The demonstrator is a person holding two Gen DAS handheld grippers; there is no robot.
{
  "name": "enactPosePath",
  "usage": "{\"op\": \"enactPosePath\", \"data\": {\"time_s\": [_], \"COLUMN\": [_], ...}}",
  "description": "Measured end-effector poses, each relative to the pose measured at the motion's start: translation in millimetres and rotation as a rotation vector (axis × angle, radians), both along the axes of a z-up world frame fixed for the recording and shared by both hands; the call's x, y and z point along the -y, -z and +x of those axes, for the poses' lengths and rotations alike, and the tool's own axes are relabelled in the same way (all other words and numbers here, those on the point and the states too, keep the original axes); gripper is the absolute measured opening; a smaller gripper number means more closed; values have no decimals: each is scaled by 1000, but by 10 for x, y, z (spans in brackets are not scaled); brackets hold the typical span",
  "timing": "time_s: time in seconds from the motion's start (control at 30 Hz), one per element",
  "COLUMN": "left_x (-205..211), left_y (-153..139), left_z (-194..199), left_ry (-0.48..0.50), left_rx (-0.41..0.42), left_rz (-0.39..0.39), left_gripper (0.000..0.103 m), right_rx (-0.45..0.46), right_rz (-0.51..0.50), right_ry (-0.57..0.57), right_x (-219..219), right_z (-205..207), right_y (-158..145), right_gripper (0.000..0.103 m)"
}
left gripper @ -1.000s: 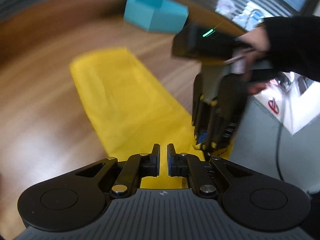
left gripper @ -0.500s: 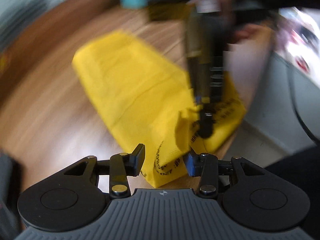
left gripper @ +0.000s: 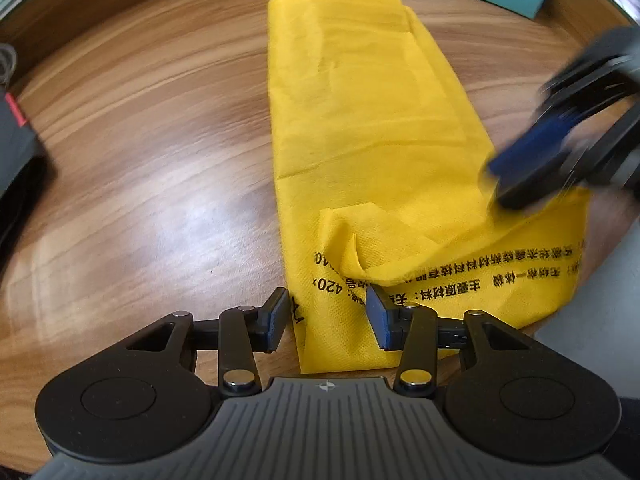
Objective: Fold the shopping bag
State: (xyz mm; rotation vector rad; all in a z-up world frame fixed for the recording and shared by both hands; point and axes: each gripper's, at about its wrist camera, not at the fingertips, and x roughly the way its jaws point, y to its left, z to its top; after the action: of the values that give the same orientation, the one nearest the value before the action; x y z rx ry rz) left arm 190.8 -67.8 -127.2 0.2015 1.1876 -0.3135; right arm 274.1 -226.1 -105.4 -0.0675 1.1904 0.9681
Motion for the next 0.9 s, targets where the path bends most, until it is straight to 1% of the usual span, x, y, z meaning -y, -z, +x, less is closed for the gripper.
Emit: {"op": "enactPosePath", "data": {"time_s": [0.03, 0.07, 0.1, 0.13, 0.2, 0.23, 0.27, 0.3, 0.33, 0.37, 0.43, 0.5, 0.53, 0.57, 0.63, 0.7, 0.73, 0.8, 0.83, 0.9], "left_x": [-3, -11, -21, -30, -27, -19, -10, 16, 44, 68, 76, 88, 100, 113, 178, 224, 233, 204, 165, 67], "left_y": [1, -2, -5, -9, -11, -5, 3, 13, 23, 23, 54, 11, -35, -85, -216, -326, -365, -454, -525, -647], "left_z": [1, -4, -10, -16, -8, -5, -2, -2, -2, -10, 31, -16, -55, -96, -204, -290, -317, -360, -373, -368], "left_ry": [-7, -11, -15, -19, -22, -23, -23, -15, -6, 1, 13, 27, 38, 51, 112, 163, 182, 188, 173, 139], "left_rx": [0, 1, 2, 3, 5, 5, 5, 11, 19, 26, 46, 83, 101, 120, 172, 215, 230, 266, 295, 318], "left_rz": [-1, -2, -3, -4, -5, -5, -5, 0, 5, 11, 16, 19, 12, 5, 4, 5, 6, 14, 32, 10], "left_gripper": [52, 54, 55, 55, 56, 56, 56, 56, 56, 56, 53, 42, 39, 36, 34, 24, 23, 22, 22, 21], "right_rx": [63, 76, 74, 63, 25, 5, 1, 7, 0, -6, -43, -80, -106, -106, -102, -116, -126, -134, -130, -125], "right_rz": [64, 121, 175, 192, 183, 127, 102, 59, 38, 41, 61, 43, 47, 42, 22, -8, -25, -49, -64, -81], "right_ry": [97, 132, 149, 140, 104, 83, 81, 103, 150, 169, 260, 313, 341, 343, 332, 320, 306, 283, 267, 249], "right_x": [182, 280, 354, 346, 257, 167, 143, 129, 157, 189, 246, 222, 223, 204, 141, 91, 54, -10, -56, -30], "right_z": [-109, -248, -395, -492, -624, -697, -711, -699, -661, -645, -558, -499, -460, -447, -443, -399, -364, -336, -324, -346], "right_y": [-157, -245, -314, -313, -223, -60, 9, 117, 246, 275, 350, 427, 458, 467, 476, 474, 474, 491, 495, 453], "right_gripper": [20, 8, 5, 5, 5, 5, 4, 3, 0, 0, 0, 0, 0, 0, 0, 0, 0, 0, 0, 0]}}
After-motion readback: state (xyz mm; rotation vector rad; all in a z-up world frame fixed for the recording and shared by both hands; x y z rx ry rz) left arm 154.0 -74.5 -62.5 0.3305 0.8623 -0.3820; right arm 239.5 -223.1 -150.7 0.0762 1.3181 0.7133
